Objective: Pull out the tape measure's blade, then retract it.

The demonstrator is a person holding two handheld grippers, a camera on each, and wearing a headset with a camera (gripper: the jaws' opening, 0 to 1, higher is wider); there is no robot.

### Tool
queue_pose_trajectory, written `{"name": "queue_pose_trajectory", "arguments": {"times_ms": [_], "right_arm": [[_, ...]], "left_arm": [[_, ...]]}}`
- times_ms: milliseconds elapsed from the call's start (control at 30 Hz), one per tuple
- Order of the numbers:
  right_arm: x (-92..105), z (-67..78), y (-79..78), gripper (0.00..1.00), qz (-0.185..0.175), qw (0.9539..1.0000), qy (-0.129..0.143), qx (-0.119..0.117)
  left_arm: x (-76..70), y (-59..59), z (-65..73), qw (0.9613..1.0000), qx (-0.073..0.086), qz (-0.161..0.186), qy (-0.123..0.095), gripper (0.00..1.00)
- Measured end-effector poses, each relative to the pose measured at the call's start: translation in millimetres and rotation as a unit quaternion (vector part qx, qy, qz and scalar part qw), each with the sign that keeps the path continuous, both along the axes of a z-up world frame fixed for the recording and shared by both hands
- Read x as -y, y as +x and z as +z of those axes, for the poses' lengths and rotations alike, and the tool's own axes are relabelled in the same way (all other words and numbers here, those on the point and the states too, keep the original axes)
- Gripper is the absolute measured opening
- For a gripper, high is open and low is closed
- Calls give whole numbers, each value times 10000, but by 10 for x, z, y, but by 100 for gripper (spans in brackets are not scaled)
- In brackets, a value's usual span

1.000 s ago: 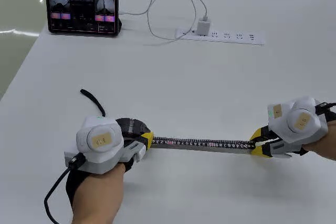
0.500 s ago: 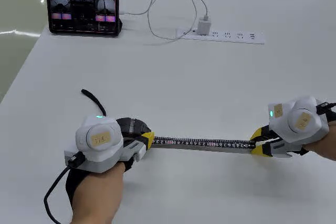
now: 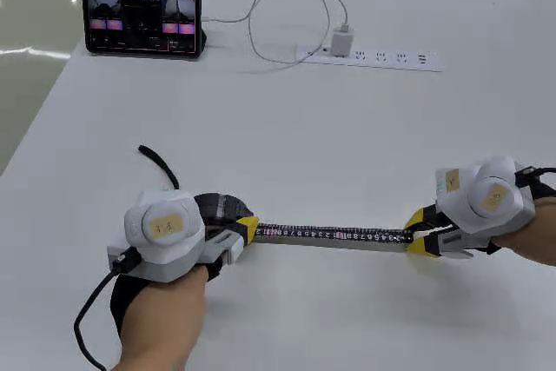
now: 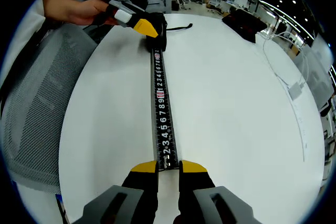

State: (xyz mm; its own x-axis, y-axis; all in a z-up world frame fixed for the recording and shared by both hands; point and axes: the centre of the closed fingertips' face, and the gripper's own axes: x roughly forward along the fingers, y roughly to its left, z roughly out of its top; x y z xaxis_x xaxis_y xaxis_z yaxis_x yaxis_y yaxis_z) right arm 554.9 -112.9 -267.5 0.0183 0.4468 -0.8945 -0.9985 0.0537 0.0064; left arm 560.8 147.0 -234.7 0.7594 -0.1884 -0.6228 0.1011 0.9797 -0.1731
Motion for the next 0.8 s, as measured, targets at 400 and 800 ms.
{"name": "queue_pose_trajectory", "arguments": {"times_ms": [400, 800], "right_arm": [[-129, 39, 9, 10, 26, 9999, 102, 22], [-215, 51, 12, 10, 42, 9999, 151, 20]], "left_arm": [[-8, 3, -7, 9999, -10, 3, -106, 56], [-15, 1, -5, 9999, -7, 2, -162, 56]]}}
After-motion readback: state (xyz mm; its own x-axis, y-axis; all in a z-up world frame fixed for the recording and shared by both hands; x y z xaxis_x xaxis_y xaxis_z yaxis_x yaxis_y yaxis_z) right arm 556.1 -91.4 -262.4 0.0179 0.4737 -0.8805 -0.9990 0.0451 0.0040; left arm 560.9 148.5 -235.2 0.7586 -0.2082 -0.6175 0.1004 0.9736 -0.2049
